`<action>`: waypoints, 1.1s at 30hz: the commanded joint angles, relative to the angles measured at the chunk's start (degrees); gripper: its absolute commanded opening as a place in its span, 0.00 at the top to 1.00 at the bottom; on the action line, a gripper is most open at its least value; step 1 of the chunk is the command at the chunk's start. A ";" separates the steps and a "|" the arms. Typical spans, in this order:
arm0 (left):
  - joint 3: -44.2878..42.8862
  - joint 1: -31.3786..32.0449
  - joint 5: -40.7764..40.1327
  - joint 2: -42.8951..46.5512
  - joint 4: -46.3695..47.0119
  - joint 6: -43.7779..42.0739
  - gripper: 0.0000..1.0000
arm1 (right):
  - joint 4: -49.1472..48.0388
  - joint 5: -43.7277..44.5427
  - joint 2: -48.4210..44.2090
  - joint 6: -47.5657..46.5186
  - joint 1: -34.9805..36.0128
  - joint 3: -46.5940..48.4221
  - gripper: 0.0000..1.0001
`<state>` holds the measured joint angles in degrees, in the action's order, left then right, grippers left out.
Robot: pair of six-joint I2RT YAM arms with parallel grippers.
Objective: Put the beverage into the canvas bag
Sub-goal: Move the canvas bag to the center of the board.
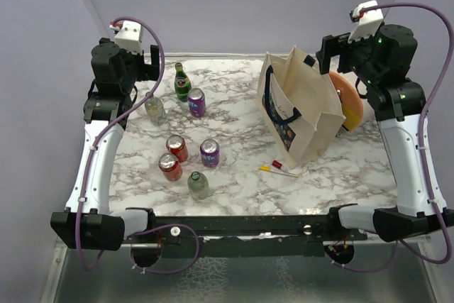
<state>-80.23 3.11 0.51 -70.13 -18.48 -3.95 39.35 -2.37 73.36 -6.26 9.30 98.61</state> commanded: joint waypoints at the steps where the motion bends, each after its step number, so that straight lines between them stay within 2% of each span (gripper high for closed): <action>1: -1.49 -0.03 -0.53 1.33 1.37 1.13 0.01 | -3.08 -1.46 -0.40 0.18 -0.22 -0.41 0.00; 14: -1.30 -1.42 0.54 1.52 1.10 1.72 0.01 | -2.94 -3.96 -0.23 0.41 -0.25 -0.84 0.00; 20: -0.91 -1.88 5.06 2.42 -0.70 -0.87 0.01 | -1.79 -7.39 -0.59 -1.50 -0.25 -1.21 0.01; 24: -0.71 -1.88 7.10 2.43 -2.27 -1.65 0.01 | 1.54 -13.63 -0.02 -3.73 -0.17 -0.98 0.01; 33: 0.55 -1.88 8.80 2.21 -3.64 -2.05 0.01 | 8.48 -19.09 2.94 -3.77 2.25 -5.14 0.00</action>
<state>-80.20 1.45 7.01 -69.04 -21.28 -5.32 43.31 -16.93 74.30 -9.34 9.87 95.88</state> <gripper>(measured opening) 0.991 0.996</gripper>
